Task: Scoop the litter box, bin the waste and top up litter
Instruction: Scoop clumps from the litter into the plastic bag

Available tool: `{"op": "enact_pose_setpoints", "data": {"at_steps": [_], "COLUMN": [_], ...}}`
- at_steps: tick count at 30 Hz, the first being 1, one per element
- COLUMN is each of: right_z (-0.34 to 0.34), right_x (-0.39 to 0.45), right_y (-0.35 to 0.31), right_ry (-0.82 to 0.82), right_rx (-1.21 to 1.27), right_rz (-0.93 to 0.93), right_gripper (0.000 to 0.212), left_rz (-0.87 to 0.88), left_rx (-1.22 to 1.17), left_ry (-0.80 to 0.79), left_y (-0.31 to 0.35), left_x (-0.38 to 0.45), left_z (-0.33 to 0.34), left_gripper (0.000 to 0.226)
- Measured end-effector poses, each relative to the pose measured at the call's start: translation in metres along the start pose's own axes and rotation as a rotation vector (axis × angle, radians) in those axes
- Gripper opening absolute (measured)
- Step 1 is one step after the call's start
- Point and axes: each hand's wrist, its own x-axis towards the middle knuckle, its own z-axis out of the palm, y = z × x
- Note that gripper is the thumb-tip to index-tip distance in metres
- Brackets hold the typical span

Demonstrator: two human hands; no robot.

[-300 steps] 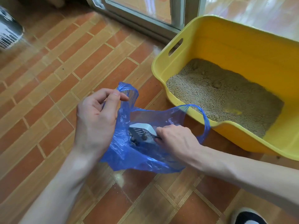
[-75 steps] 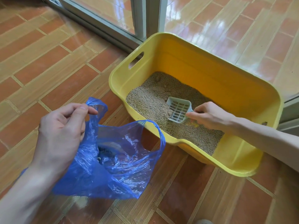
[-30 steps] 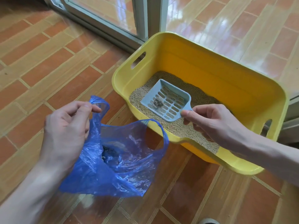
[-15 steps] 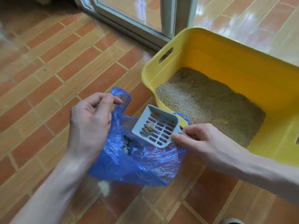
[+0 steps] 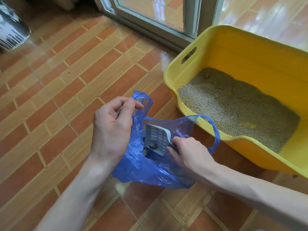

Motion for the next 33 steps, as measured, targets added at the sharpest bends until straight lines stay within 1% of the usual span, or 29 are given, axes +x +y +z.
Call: {"op": "enact_pose_setpoints", "data": {"at_steps": [3,4,5,6,7,10,14,17,20,22,24,27,33], "right_z": [0.001,0.001,0.002,0.003,0.002,0.002,0.000,-0.002,-0.007,-0.016,-0.033,-0.066,-0.131], "right_x": [0.009,0.010,0.011,0.009,0.009,0.005,0.002,0.004,0.005,0.002,-0.004,-0.014,-0.021], "right_y": [-0.004,-0.003,-0.002,-0.001,0.000,0.007,0.012,0.016,0.013,0.011,0.010,0.015,0.043], "right_ry": [0.023,0.058,0.093,0.065,0.065,0.122,0.186,0.200,0.257,0.308,0.255,0.227,0.298], "right_rx": [-0.143,-0.196,-0.286,-0.374,-0.435,-0.540,-0.578,-0.517,-0.407,-0.302,-0.179,-0.058,0.102], "right_rz": [-0.046,-0.080,-0.154,-0.210,-0.241,-0.335,-0.402,-0.368,-0.295,-0.272,-0.251,-0.204,-0.014], "right_gripper": [0.027,0.029,0.037,0.046,0.049,0.039,0.034,0.037,0.041,0.035,0.030,0.031,0.045], "left_rz": [0.001,0.000,-0.002,-0.004,-0.006,-0.009,-0.005,-0.007,-0.010,-0.014,-0.016,-0.004,-0.013], "left_rx": [0.005,0.003,-0.002,-0.007,-0.009,-0.007,-0.001,0.007,0.009,-0.001,-0.007,-0.006,0.002], "left_ry": [-0.004,-0.002,0.002,0.005,0.007,0.008,0.006,0.009,0.006,0.007,0.006,-0.010,-0.034], "left_y": [0.000,0.001,0.001,0.001,0.001,0.001,-0.001,-0.002,-0.003,-0.004,-0.004,-0.004,-0.004], "left_x": [0.000,0.000,0.000,0.000,0.001,0.001,0.002,0.003,0.003,0.004,0.006,0.007,0.010], "left_z": [0.000,0.000,0.000,0.000,0.001,0.001,0.002,0.002,0.003,0.004,0.005,0.009,0.018], "left_gripper": [0.028,0.028,0.028,0.028,0.028,0.029,0.029,0.029,0.029,0.029,0.029,0.028,0.029]}}
